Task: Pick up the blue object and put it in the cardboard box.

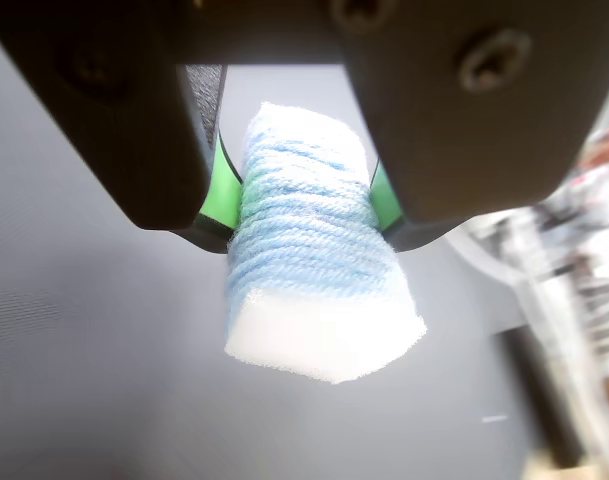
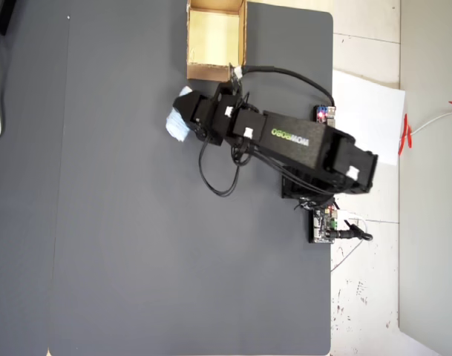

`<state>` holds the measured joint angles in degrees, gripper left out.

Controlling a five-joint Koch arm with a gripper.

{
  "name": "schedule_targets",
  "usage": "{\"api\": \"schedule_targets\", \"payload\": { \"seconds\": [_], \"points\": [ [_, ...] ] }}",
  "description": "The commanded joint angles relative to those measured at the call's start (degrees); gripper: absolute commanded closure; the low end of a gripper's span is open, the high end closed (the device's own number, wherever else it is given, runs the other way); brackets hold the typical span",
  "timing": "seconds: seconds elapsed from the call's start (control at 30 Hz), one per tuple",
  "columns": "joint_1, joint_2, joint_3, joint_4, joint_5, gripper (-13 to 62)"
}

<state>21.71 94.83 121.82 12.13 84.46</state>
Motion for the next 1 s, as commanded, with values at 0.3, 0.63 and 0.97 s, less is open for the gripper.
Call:
{"api": "schedule_targets", "payload": {
  "seconds": [0.3,0.63,0.97],
  "points": [
    [8.96,11.78,-4.92,-5.36,1.76,38.8],
    [26.54,6.33,-8.53,-2.37,-0.44,38.7],
    [29.27,5.8,-8.35,2.9,0.97,19.5]
  ]
}}
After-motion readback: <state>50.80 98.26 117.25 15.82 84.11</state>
